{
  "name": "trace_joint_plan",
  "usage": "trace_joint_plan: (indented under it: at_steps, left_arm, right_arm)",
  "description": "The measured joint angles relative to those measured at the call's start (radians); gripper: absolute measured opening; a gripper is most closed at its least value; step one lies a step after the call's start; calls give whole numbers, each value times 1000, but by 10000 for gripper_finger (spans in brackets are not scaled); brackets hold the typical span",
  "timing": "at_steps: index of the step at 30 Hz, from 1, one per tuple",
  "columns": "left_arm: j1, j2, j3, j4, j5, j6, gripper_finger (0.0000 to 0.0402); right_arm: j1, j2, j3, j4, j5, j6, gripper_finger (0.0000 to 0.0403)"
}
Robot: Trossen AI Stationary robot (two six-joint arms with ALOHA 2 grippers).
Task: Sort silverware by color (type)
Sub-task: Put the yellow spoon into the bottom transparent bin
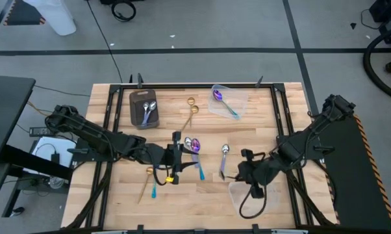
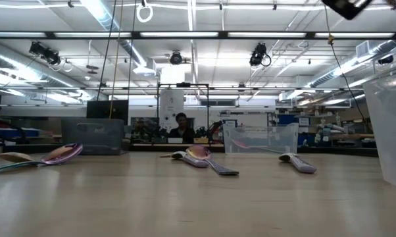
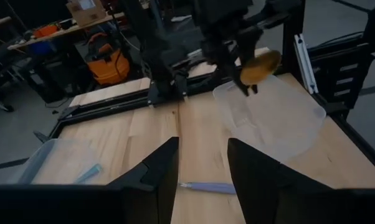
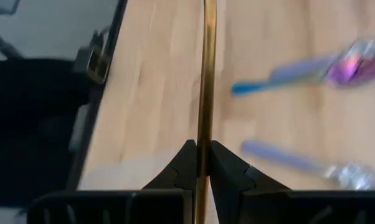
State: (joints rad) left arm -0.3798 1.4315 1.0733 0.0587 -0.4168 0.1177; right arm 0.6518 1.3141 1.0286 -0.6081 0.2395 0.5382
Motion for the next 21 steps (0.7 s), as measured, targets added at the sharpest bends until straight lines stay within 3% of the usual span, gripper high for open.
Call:
trace_joint_plan:
  at_steps: [14,21]
  left_arm:
    - [15,0,0,-7,-35,-3,144]
    - [17,0,0,-23,-86,-2,144]
  right_arm:
    - [119,77,-6,-307,-228,571,35]
    - [146,122,-7,-342,-314,640,36]
